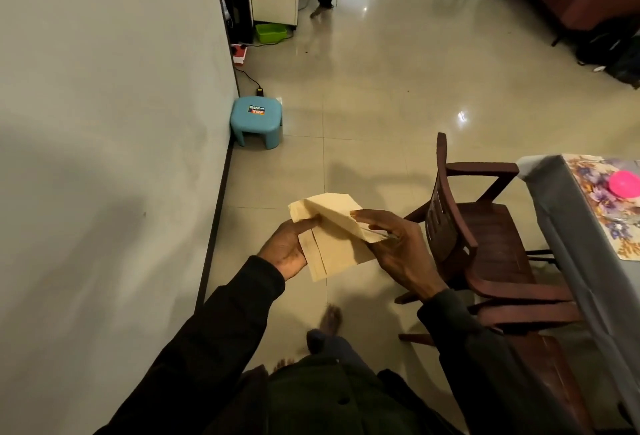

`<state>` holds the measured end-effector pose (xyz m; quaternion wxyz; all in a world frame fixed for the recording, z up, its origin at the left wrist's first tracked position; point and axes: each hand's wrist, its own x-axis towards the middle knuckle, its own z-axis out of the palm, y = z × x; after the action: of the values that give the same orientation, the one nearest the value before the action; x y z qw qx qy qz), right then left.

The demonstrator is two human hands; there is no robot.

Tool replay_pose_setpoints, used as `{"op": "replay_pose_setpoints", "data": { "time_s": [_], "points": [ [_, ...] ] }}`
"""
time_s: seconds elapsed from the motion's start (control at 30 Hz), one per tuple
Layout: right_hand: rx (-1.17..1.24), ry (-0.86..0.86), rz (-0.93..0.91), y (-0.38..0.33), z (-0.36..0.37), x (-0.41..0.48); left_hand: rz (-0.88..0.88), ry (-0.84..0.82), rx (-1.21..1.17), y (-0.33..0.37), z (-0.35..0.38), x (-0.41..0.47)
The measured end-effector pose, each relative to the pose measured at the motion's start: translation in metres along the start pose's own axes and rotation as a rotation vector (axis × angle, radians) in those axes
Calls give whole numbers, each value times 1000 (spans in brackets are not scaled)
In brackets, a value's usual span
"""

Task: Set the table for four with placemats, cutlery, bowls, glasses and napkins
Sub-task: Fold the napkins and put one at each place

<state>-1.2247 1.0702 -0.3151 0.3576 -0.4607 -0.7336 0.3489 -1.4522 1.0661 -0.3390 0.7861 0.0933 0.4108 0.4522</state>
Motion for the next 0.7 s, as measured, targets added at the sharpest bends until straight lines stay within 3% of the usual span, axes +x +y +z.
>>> {"op": "replay_pose_setpoints", "data": {
  "time_s": [0.23, 0.43, 0.7],
  "points": [
    [-19, 99, 82, 50, -20, 86, 3, 31, 176, 43, 28, 93],
    [12, 86, 66, 89, -53, 166, -31, 107, 208, 81, 78, 180],
    [-82, 71, -20, 148, -105, 243, -107, 8, 29, 123, 143, 288]
  ]
}}
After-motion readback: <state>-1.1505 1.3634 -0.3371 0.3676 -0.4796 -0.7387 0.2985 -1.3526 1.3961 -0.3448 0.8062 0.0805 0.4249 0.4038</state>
